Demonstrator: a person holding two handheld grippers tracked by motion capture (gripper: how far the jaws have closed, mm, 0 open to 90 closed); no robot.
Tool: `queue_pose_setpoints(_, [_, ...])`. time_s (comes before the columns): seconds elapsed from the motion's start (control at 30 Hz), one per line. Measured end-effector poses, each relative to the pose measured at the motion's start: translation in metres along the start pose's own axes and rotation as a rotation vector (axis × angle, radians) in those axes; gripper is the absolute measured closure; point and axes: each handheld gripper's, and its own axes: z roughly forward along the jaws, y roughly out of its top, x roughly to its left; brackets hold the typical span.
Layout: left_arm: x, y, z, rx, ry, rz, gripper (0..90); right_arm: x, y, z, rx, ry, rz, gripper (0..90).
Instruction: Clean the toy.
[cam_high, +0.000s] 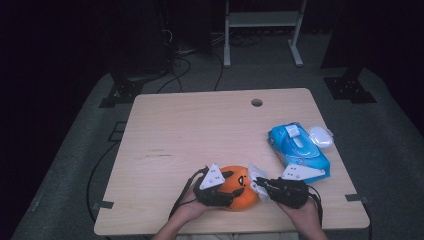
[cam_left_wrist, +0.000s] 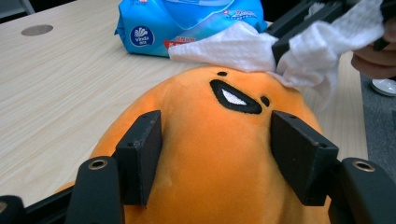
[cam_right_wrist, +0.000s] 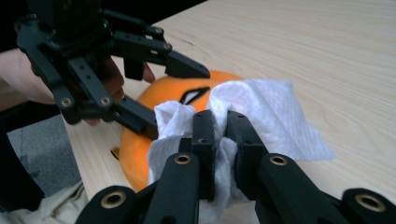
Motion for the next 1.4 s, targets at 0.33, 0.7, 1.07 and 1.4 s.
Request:
queue_pose_setpoints(0.33, [0.003, 0.011, -0.007, -0.02, -0.026, -0.01, 25.6, -0.032, -0.013, -0.014, 0.07, -0.118, 0.027, 80.7])
queue_pose_setpoints(0.7, [0.0, 0.022, 0.004, 0.046, -0.022, -0.004, 19.8, -0.05, -0.041, -0.062, 0.114, -0.222, 0.019, 77.2])
queue_pose_setpoints(1.07, [-0.003, 0.021, 0.007, 0.075, -0.005, 0.018, 28.8, -0.056, -0.046, -0.071, 0.094, -0.221, 0.039, 55.9])
queue_pose_setpoints(1.4, [-0.01, 0.02, 0.009, 0.09, 0.056, 0.101, 56.4, -0.045, -0.038, -0.072, 0.054, -0.246, -0.013, 49.5])
